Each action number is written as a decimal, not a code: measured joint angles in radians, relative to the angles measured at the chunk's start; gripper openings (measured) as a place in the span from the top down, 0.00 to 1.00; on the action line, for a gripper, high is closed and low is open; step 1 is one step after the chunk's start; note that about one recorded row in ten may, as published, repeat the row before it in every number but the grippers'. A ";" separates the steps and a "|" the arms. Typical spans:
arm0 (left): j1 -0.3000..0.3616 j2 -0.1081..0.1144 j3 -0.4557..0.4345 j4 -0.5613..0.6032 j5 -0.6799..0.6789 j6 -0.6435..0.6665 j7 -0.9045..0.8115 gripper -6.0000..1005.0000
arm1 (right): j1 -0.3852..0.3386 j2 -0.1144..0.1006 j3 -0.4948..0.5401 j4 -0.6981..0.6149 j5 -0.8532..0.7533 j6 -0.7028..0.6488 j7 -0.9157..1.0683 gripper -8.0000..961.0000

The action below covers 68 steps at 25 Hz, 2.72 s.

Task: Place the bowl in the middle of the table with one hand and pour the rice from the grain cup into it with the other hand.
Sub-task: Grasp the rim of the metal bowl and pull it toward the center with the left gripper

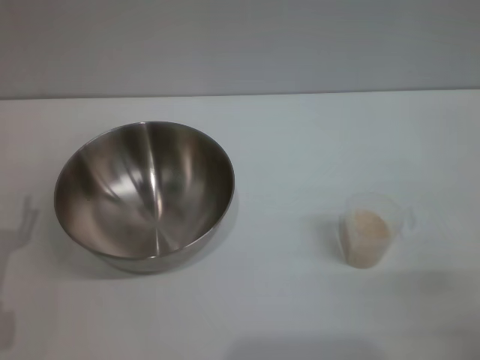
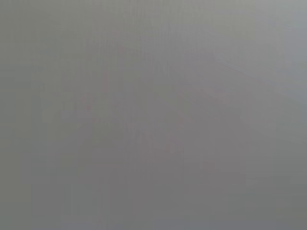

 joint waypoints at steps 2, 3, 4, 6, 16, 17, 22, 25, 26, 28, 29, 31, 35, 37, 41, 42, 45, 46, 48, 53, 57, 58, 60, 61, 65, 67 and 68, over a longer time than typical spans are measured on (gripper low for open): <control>-0.001 0.000 0.000 -0.002 0.000 0.001 0.000 0.17 | 0.000 0.000 0.000 0.000 0.000 0.000 0.000 0.13; -0.001 0.000 0.000 -0.003 0.000 0.002 -0.002 0.17 | 0.001 0.000 0.000 0.000 0.000 0.000 0.000 0.13; -0.002 0.000 0.002 -0.005 0.000 0.005 -0.002 0.17 | 0.001 0.000 0.000 0.000 0.000 0.000 0.000 0.13; -0.002 0.001 0.007 -0.009 0.000 0.006 -0.003 0.17 | 0.002 0.000 0.000 -0.001 0.000 0.000 0.000 0.13; 0.008 0.085 0.025 -0.310 0.004 -0.279 0.042 0.17 | 0.006 0.000 0.000 -0.002 0.005 0.003 0.000 0.13; 0.013 0.098 0.022 -0.355 0.004 -0.316 0.056 0.17 | 0.007 0.000 0.000 -0.002 0.005 0.003 0.000 0.13; 0.073 0.154 -0.081 -0.673 0.045 -0.624 0.174 0.17 | 0.009 -0.001 0.001 -0.004 0.006 0.004 0.000 0.13; 0.117 0.133 -0.221 -0.854 0.147 -0.891 0.202 0.17 | 0.012 -0.002 0.005 -0.004 0.006 0.005 0.000 0.13; 0.132 0.117 -0.271 -0.923 0.185 -0.996 0.206 0.17 | 0.013 -0.002 0.005 -0.004 0.006 0.005 0.000 0.13; 0.151 0.071 -0.403 -1.097 0.247 -1.310 0.212 0.17 | 0.017 -0.003 0.006 -0.004 0.006 0.006 0.000 0.13; 0.151 0.071 -0.403 -1.097 0.247 -1.310 0.212 0.17 | 0.017 -0.003 0.006 -0.004 0.006 0.006 0.000 0.13; 0.138 0.051 -0.485 -1.188 0.249 -1.518 0.213 0.17 | 0.021 -0.003 0.007 -0.005 0.006 0.007 0.001 0.13; 0.077 0.030 -0.626 -1.325 0.235 -1.920 0.215 0.17 | 0.028 -0.003 0.008 -0.005 0.006 0.011 0.001 0.13; 0.057 0.026 -0.665 -1.363 0.229 -2.034 0.216 0.17 | 0.033 -0.002 0.009 -0.005 0.006 0.017 0.001 0.13; 0.044 0.020 -0.699 -1.404 0.224 -2.153 0.224 0.17 | 0.038 -0.002 0.009 -0.005 0.006 0.021 0.001 0.13; 0.044 0.020 -0.699 -1.404 0.223 -2.167 0.228 0.17 | 0.039 -0.002 0.009 -0.005 0.006 0.022 0.001 0.13; 0.048 0.018 -0.692 -1.402 0.215 -2.197 0.243 0.17 | 0.039 -0.002 0.009 -0.004 0.006 0.023 0.001 0.13; 0.051 0.017 -0.685 -1.398 0.213 -2.200 0.250 0.17 | 0.039 -0.001 0.009 -0.004 0.006 0.024 0.002 0.13; 0.055 0.015 -0.670 -1.384 0.212 -2.197 0.266 0.17 | 0.039 -0.001 0.009 -0.003 0.006 0.025 0.002 0.13; 0.052 0.013 -0.640 -1.335 0.211 -2.186 0.293 0.16 | 0.040 -0.001 0.009 -0.001 0.006 0.032 0.002 0.13; 0.050 0.012 -0.625 -1.315 0.210 -2.180 0.294 0.16 | 0.040 -0.001 0.009 -0.002 0.006 0.035 0.002 0.13; 0.050 0.012 -0.622 -1.312 0.210 -2.179 0.295 0.16 | 0.040 -0.001 0.008 -0.003 0.006 0.035 0.002 0.13; 0.050 0.012 -0.619 -1.309 0.210 -2.178 0.297 0.16 | 0.040 -0.001 0.008 -0.003 0.006 0.035 0.002 0.13; 0.050 0.011 -0.619 -1.305 0.210 -2.177 0.298 0.16 | 0.039 -0.001 0.008 -0.003 0.006 0.035 0.002 0.13; 0.051 0.010 -0.613 -1.289 0.211 -2.176 0.301 0.16 | 0.038 -0.002 0.002 -0.004 0.006 0.035 0.002 0.13; 0.050 0.010 -0.610 -1.287 0.210 -2.176 0.301 0.16 | 0.038 -0.002 0.002 -0.004 0.006 0.036 0.002 0.13; 0.050 0.011 -0.605 -1.283 0.210 -2.175 0.301 0.16 | 0.038 -0.002 0.002 -0.005 0.006 0.036 0.002 0.13</control>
